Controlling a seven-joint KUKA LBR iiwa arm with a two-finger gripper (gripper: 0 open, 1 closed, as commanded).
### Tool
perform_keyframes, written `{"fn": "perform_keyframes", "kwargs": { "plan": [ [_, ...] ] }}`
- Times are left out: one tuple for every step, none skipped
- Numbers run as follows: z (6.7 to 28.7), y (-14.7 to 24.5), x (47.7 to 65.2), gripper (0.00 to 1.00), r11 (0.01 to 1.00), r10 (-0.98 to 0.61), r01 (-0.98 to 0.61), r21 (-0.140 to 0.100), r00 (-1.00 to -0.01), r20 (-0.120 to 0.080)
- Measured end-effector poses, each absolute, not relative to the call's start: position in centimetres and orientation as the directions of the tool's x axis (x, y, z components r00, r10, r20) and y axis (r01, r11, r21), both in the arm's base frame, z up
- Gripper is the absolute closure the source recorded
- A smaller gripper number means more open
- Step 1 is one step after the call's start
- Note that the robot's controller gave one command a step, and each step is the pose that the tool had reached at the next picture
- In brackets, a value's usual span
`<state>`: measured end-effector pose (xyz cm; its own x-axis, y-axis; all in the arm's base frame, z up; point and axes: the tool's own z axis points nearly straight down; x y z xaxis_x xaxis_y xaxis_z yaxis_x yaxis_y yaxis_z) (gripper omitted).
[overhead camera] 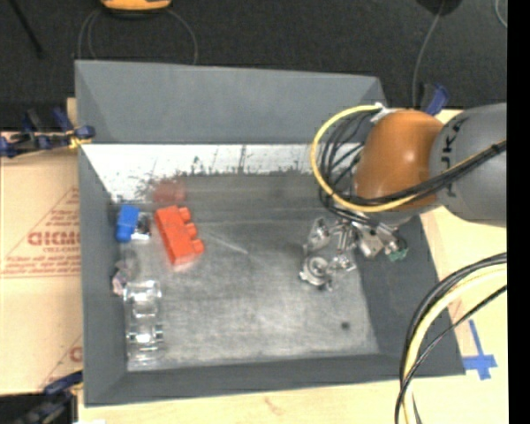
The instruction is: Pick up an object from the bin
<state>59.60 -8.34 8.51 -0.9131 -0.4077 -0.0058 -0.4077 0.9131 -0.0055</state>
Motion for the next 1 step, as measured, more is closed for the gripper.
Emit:
{"fn": "perform_keyframes", "kwargs": {
  "plan": [
    [8.71, -8.50, 59.74, 1.00, 0.914, -0.406, -0.406, -0.006, -0.914, -0.007]
  ]
}}
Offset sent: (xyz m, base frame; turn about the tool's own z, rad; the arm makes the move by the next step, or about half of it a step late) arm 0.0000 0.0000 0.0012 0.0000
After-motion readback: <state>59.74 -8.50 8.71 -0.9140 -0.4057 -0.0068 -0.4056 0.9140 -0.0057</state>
